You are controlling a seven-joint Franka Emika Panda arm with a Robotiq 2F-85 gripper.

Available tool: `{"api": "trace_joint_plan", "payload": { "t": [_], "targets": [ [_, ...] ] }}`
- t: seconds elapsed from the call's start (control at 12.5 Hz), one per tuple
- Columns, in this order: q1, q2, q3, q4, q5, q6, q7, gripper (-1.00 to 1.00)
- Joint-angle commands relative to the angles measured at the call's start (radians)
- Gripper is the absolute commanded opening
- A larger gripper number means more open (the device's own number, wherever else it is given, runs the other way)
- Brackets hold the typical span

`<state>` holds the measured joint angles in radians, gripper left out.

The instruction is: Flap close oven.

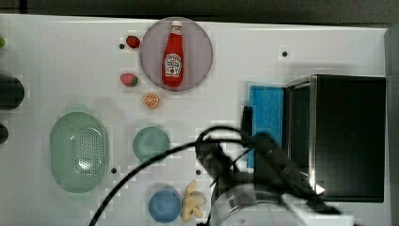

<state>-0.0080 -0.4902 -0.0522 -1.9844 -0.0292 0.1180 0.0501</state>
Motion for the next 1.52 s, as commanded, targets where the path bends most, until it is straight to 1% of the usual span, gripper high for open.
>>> {"api": "trace_joint_plan", "payload": {
  "t": [0.08, 0.32, 0.48, 0.56, 0.8, 1.28, 1.52],
  "targets": [
    [0.002, 0.232, 0.012, -0.054, -0.002, 0.059, 0.042, 1.0],
    [0.003, 0.391, 0.025, -0.05, -0.004, 0.201, -0.048, 1.0],
    [0.003, 0.491, 0.038, -0.049, -0.034, 0.298, -0.135, 1.0],
    [0.004, 0.542, 0.044, -0.046, -0.076, 0.333, -0.162, 1.0],
    [0.02, 0.709, 0.047, -0.011, -0.245, 0.392, -0.163, 1.0],
    [0.07, 1.021, 0.046, 0.135, -0.557, 0.39, -0.158, 1.0],
    [0.084, 1.155, 0.044, 0.212, -0.716, 0.38, -0.157, 1.0]
  ]
}}
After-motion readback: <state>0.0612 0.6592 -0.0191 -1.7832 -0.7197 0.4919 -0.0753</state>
